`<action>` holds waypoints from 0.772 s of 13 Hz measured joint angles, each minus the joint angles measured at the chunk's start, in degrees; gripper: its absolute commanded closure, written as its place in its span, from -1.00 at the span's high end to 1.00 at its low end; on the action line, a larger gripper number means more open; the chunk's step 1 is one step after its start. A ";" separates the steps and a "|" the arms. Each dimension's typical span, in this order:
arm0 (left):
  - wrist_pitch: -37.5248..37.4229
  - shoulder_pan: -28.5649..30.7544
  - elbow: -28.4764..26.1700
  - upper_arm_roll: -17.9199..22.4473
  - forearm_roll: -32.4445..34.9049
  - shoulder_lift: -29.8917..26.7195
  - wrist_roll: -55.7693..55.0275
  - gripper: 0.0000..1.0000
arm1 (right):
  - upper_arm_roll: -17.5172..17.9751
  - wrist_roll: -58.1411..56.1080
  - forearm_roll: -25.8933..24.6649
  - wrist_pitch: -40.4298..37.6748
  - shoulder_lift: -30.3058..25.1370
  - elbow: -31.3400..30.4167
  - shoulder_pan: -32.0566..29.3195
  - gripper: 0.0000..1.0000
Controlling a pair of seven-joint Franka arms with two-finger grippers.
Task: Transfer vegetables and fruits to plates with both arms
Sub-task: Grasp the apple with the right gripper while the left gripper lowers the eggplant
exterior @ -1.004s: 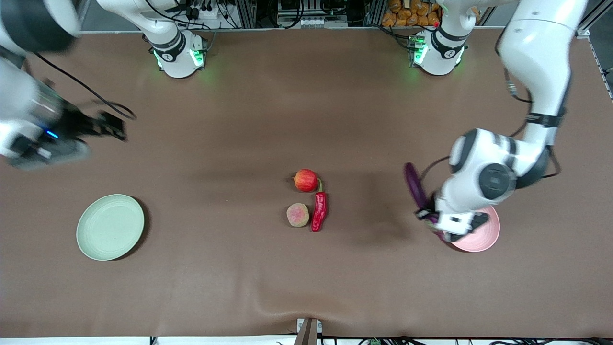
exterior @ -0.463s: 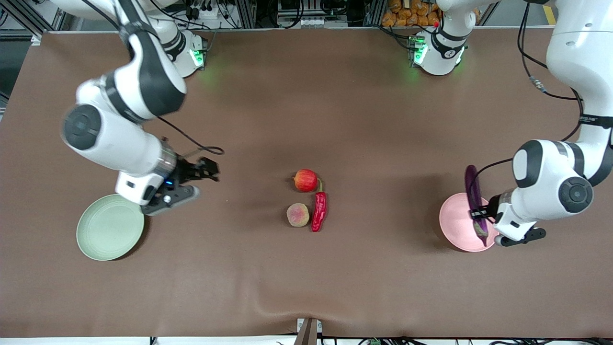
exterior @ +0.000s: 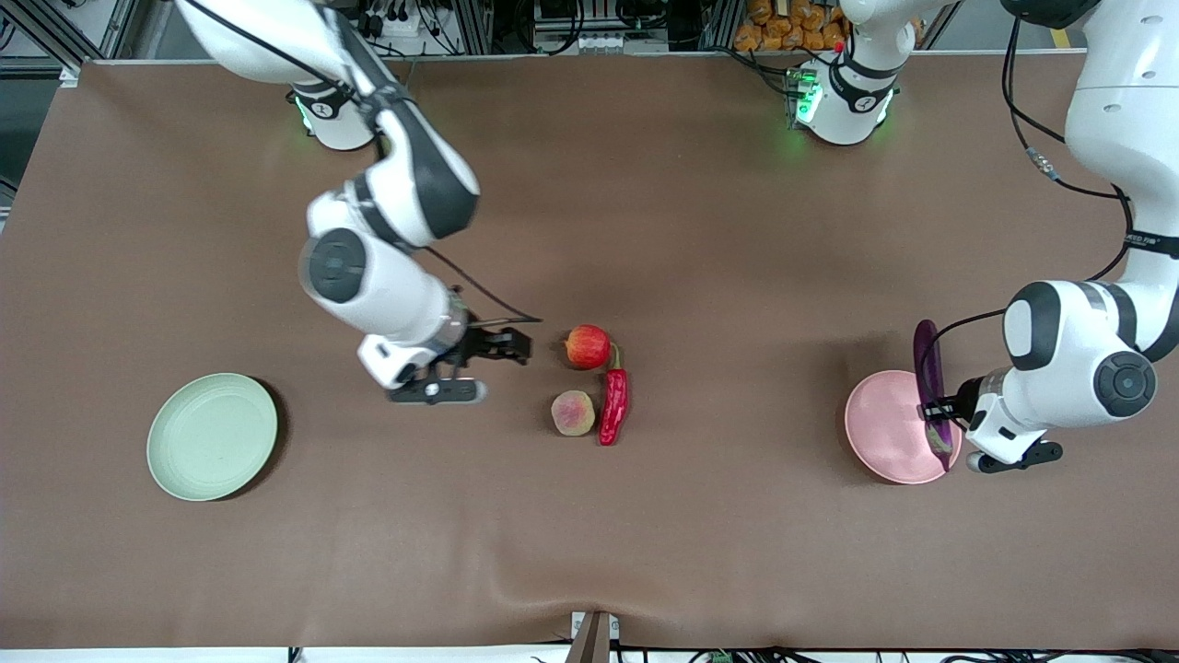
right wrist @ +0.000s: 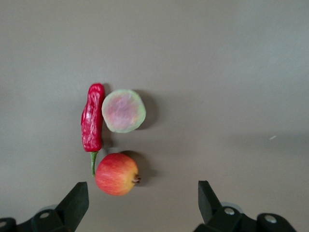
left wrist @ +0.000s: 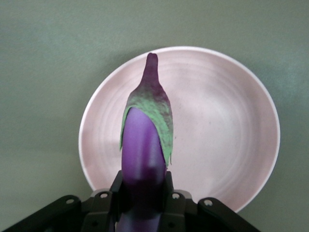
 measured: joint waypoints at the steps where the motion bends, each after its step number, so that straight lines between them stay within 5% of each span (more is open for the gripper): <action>1: 0.91 -0.03 0.04 -0.07 0.00 0.44 0.00 -1.00 | -0.02 2.66 0.00 0.80 1.71 0.01 1.45 1.00; 5: 1.62 -0.01 0.98 -0.09 0.00 1.21 0.00 -0.94 | -0.03 11.50 0.05 7.98 7.54 0.07 5.19 1.00; 8: 1.63 0.00 1.16 -0.09 0.00 1.65 -0.01 0.30 | -0.03 18.20 0.04 9.72 9.63 0.14 7.93 1.00; 9: 1.79 0.00 1.19 -0.09 0.00 1.92 -0.05 0.88 | -0.04 18.98 0.04 9.73 9.85 0.16 8.60 1.00; 10: 2.22 0.00 1.22 -0.09 0.00 2.15 -0.12 1.00 | -0.04 19.52 0.04 9.71 10.06 0.17 9.16 1.00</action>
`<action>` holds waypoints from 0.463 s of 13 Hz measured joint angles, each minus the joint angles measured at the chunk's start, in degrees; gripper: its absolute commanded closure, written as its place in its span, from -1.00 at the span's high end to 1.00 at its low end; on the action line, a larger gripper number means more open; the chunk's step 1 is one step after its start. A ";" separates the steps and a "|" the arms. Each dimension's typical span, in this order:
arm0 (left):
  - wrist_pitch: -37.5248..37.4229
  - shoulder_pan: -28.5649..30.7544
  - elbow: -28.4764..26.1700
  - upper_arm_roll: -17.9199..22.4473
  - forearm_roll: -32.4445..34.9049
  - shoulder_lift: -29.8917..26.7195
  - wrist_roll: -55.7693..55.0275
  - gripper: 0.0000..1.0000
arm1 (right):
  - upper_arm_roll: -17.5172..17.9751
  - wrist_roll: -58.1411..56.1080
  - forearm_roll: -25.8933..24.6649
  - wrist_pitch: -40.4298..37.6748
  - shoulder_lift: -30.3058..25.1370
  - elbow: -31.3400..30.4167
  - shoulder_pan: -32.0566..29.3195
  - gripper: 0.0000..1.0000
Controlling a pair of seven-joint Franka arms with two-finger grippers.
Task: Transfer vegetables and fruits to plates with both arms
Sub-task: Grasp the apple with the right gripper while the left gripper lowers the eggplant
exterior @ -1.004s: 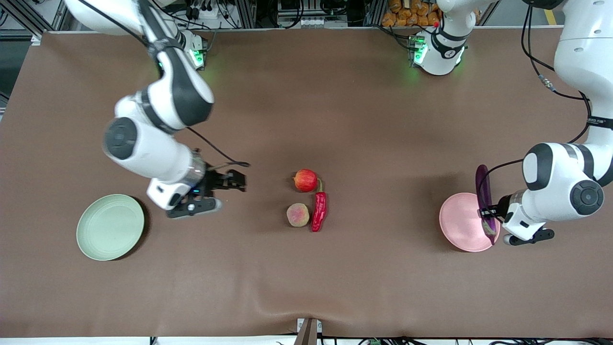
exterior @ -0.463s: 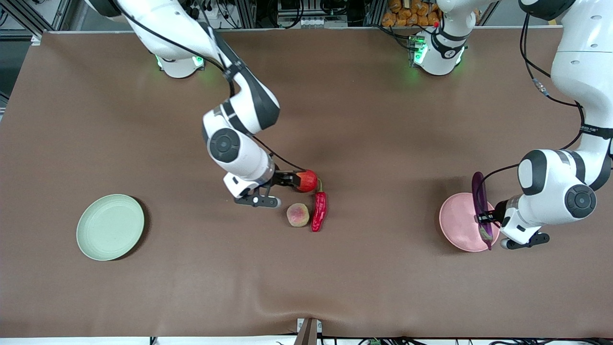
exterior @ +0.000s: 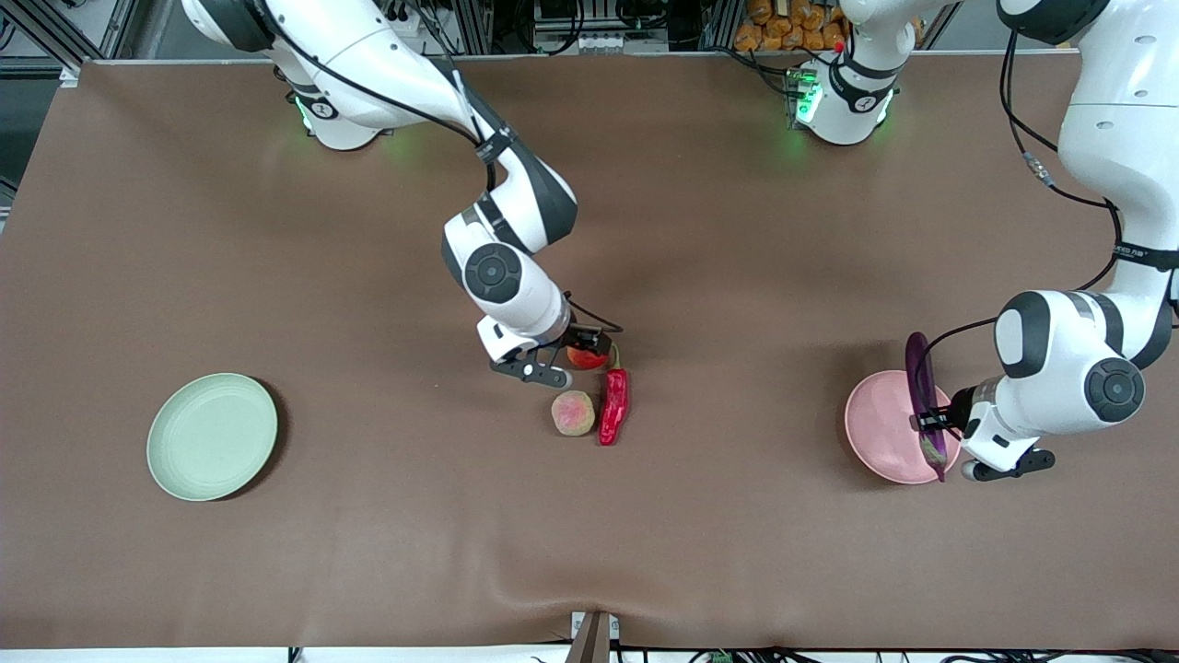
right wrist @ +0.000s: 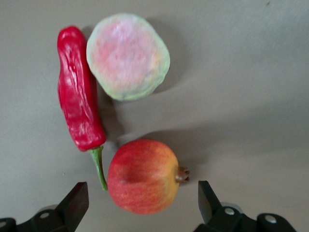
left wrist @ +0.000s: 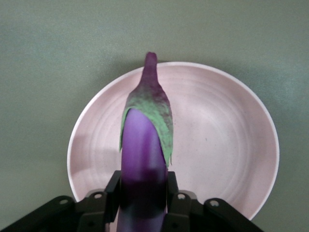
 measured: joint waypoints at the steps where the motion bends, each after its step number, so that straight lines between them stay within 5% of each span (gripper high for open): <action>1: 0.20 0.02 0.09 0.01 0.00 0.14 -0.06 1.00 | -0.01 0.64 0.00 -0.03 0.34 0.00 0.56 1.00; 2: 0.23 0.06 0.16 0.02 0.00 0.17 -0.12 1.00 | -0.02 0.99 0.00 -0.04 0.86 0.00 1.27 1.00; 6: 0.24 0.08 0.70 -0.11 0.00 0.16 -0.77 1.00 | -0.23 1.70 0.00 0.97 2.34 0.02 2.70 0.20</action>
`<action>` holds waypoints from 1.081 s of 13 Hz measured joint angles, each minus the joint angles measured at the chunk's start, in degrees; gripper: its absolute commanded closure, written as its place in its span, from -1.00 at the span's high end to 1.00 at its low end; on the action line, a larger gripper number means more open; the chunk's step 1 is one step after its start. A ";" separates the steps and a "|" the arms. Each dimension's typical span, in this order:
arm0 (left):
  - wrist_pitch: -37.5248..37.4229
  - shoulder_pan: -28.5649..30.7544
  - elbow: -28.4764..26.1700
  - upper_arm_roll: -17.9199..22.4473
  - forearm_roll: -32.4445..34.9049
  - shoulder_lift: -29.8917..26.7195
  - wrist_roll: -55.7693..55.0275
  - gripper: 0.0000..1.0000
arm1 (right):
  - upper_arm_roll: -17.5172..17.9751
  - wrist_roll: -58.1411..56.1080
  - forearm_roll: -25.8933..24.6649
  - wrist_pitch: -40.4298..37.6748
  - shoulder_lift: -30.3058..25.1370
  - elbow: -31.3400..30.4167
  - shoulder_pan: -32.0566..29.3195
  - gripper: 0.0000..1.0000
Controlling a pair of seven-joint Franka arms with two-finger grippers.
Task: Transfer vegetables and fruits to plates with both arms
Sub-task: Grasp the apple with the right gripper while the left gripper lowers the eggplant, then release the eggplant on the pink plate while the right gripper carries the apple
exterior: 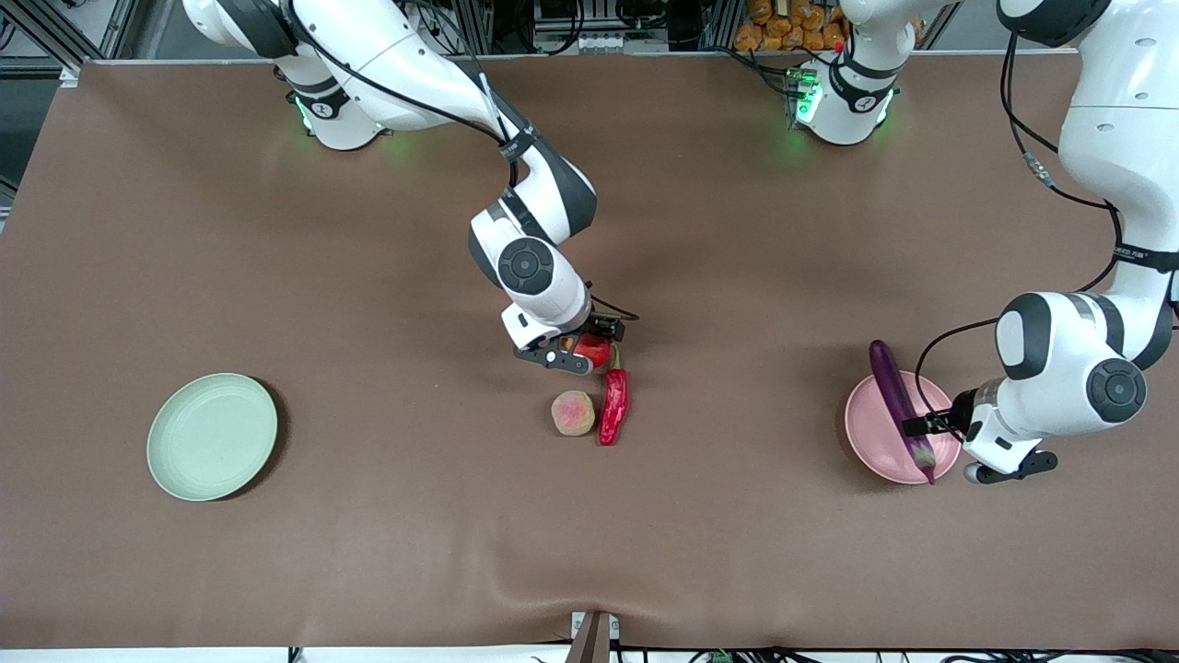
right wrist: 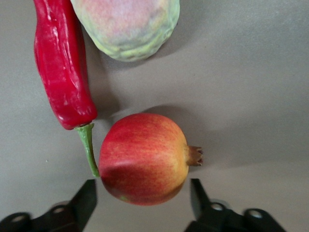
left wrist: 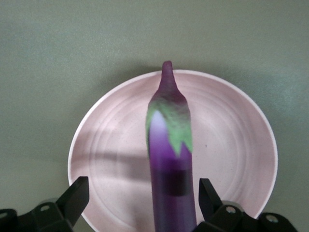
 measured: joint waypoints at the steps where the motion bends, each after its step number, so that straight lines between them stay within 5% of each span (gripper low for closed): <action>1: -0.03 0.01 0.29 -0.07 0.00 -0.06 0.00 1.00 | -0.12 0.02 0.00 0.24 0.00 0.05 0.00 -0.32; 2: -0.22 0.03 0.66 -0.13 0.00 -0.26 0.00 1.00 | -0.19 0.04 0.00 0.67 0.03 0.05 0.00 -0.36; 4: -2.76 -0.14 1.97 -0.53 0.00 -1.15 0.00 1.00 | -0.20 0.82 0.00 1.16 0.07 0.08 0.00 -1.00; 8: -11.04 -0.58 5.28 -1.22 0.00 -3.90 -0.03 1.00 | -0.65 1.49 0.00 0.47 0.13 0.47 -0.17 -1.00; 14: -14.52 -1.90 6.17 -2.06 -0.03 -5.19 -0.08 1.00 | -1.71 -2.04 -0.07 -20.88 -6.38 3.94 -8.98 -1.00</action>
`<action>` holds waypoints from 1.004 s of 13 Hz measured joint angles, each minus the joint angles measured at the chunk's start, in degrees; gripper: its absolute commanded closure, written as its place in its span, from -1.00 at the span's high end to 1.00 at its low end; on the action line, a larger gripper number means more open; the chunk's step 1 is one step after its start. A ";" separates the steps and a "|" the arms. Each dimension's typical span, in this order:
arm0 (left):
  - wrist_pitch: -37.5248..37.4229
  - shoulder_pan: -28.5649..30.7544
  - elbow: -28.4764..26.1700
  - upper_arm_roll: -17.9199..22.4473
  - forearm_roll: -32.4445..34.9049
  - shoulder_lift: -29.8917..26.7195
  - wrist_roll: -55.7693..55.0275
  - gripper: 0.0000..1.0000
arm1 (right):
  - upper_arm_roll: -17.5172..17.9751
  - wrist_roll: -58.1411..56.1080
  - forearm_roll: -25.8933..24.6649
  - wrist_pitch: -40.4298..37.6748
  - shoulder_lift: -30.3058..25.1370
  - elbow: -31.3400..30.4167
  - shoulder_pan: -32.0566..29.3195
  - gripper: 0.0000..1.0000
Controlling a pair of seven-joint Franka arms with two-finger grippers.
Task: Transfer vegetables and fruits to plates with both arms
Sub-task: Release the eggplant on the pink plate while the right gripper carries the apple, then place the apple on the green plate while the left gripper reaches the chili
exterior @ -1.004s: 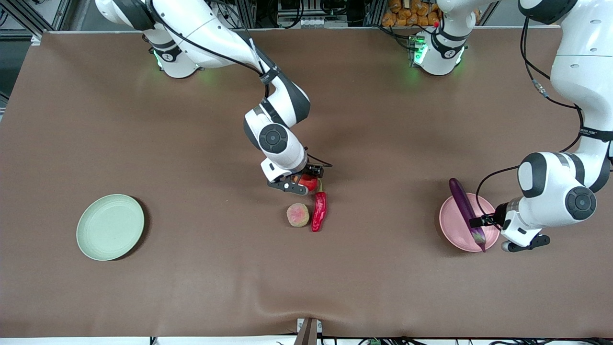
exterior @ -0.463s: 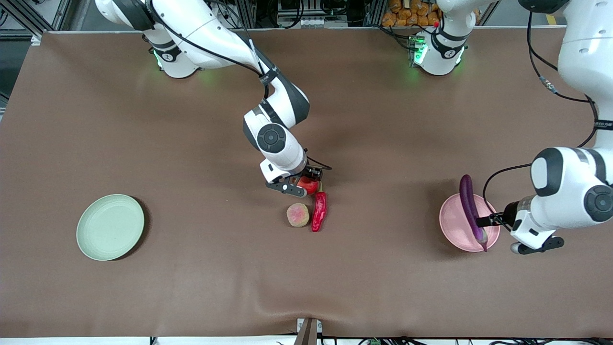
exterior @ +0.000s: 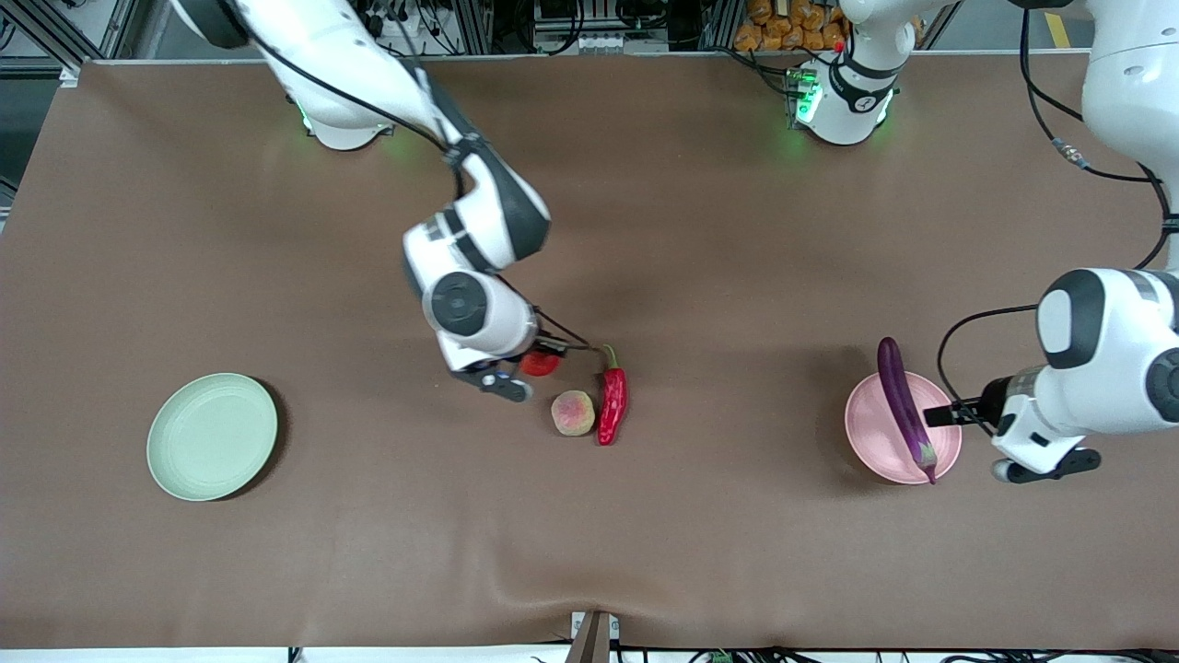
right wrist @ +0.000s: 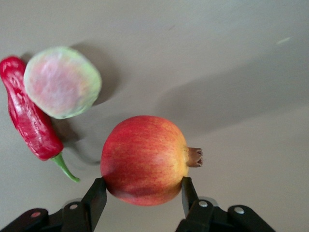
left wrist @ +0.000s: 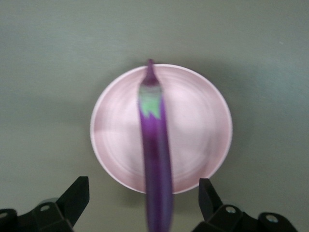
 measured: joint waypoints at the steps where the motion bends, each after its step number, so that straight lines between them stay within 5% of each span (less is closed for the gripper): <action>1: -0.09 -0.72 -0.03 -0.76 -0.16 0.04 -0.35 1.00 | -0.11 -3.76 -0.02 -3.94 -1.98 0.01 -2.49 -1.00; 6: -1.26 -4.20 -1.65 -4.12 -1.98 0.29 -9.72 1.00 | -0.59 -24.68 -4.82 -16.92 -6.12 -0.20 -19.53 -1.00; 13: 3.55 -11.96 -2.05 -4.39 -2.25 3.17 -15.16 1.00 | -0.79 -55.16 -13.41 -15.99 -5.81 -1.20 -37.78 -1.00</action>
